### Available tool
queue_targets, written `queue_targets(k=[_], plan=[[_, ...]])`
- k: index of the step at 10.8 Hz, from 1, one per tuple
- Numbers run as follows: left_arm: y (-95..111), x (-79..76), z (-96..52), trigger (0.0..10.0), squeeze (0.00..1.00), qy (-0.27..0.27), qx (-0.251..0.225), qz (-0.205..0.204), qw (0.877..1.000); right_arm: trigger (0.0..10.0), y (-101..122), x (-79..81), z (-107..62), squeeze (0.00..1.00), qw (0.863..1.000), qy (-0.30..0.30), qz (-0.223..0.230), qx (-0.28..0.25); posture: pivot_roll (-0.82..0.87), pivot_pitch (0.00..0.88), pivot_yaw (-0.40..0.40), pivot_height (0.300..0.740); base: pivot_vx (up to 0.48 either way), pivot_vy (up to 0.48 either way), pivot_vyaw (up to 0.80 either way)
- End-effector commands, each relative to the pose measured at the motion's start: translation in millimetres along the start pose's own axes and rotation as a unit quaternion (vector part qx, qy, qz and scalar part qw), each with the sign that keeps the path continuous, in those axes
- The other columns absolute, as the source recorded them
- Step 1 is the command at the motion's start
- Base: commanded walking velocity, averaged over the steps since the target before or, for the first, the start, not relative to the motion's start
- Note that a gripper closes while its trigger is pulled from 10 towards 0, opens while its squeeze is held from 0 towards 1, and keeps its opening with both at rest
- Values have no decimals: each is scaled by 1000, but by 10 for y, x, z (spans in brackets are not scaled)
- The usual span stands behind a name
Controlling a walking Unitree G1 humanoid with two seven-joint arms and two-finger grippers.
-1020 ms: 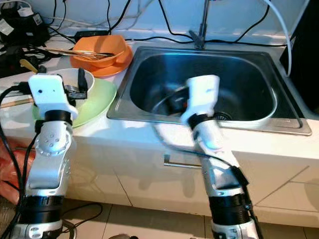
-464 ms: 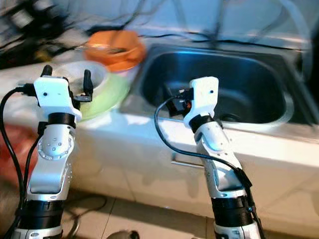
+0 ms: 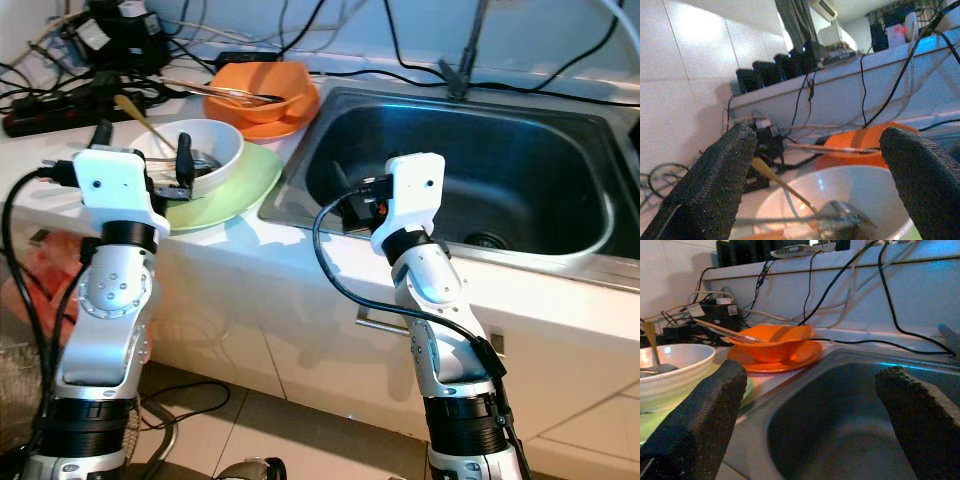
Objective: Kitchen organization
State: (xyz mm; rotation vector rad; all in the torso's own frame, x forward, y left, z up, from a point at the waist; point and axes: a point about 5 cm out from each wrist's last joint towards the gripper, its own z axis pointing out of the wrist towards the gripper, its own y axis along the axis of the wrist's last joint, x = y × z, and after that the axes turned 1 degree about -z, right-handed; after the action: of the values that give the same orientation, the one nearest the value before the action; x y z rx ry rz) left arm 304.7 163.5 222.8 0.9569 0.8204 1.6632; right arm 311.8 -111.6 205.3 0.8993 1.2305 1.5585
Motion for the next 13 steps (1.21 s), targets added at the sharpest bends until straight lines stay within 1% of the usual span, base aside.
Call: queue_targets(k=[1, 2, 3, 4, 5, 6, 7, 8, 9, 10, 11, 12, 13], plan=[[49, 84, 30, 10000, 0, 26, -10, 22, 999, 10000, 26, 1, 2, 0, 1000, 0, -1, -7, 7, 75, 41, 740, 0, 0, 0], [15, 184, 36, 10000, 0, 53, 0, 44, 998, 10000, 42, 1, 9, 0, 1000, 3, -3, -10, 10, 74, 38, 740, 0, 0, 0], [8, 245, 39, 10000, 0, 69, 3, 51, 996, 10000, 47, 0, 13, 0, 1000, 5, -5, -10, 10, 74, 38, 740, 0, 0, 0], [-16, 312, 31, 10000, 0, 83, 18, 49, 995, 10000, 50, 1, 23, 0, 1000, 9, -6, -8, 13, 74, 37, 740, 0, 0, 0], [-52, 348, 12, 10000, 0, 88, 28, 50, 994, 10000, 59, 21, 33, 0, 1000, 20, -2, -7, 21, 72, 35, 740, 0, 0, 0], [-45, 380, 5, 10000, 0, 95, 29, 51, 994, 10000, 77, 36, 42, 0, 999, 31, 9, -6, 24, 72, 36, 740, 0, 0, 0], [-8, 420, -12, 10000, 0, 104, 27, 50, 993, 10000, 89, 68, 48, 0, 998, 56, 33, 1, 28, 72, 35, 740, 0, 0, 0], [2, 446, -34, 10000, 0, 111, 31, 36, 993, 10000, 88, 79, 44, 0, 997, 65, 34, 2, 28, 72, 35, 740, 0, 0, 0], [11, 538, -69, 10000, 0, 126, 36, 9, 991, 10000, 67, 91, 27, 0, 997, 74, 24, 5, 36, 77, 31, 740, 0, 0, 0], [-21, 667, -97, 10000, 0, 141, 41, -4, 989, 10000, 20, 109, 15, 0, 997, 76, 24, 13, 48, 78, 23, 740, 0, 0, 0], [-59, 709, -110, 10000, 0, 155, 53, -21, 986, 10000, 7, 126, 13, 0, 996, 81, 25, 15, 50, 78, 23, 740, 0, 0, 0], [-100, 713, -117, 10000, 0, 164, 69, -55, 982, 10000, 5, 145, 20, 0, 996, 87, 25, 15, 51, 77, 22, 740, 0, 0, 0], [-105, 706, -110, 10000, 0, 164, 70, -66, 982, 10000, 6, 147, 24, 0, 996, 88, 24, 15, 48, 76, 22, 740, 0, 0, 0]])
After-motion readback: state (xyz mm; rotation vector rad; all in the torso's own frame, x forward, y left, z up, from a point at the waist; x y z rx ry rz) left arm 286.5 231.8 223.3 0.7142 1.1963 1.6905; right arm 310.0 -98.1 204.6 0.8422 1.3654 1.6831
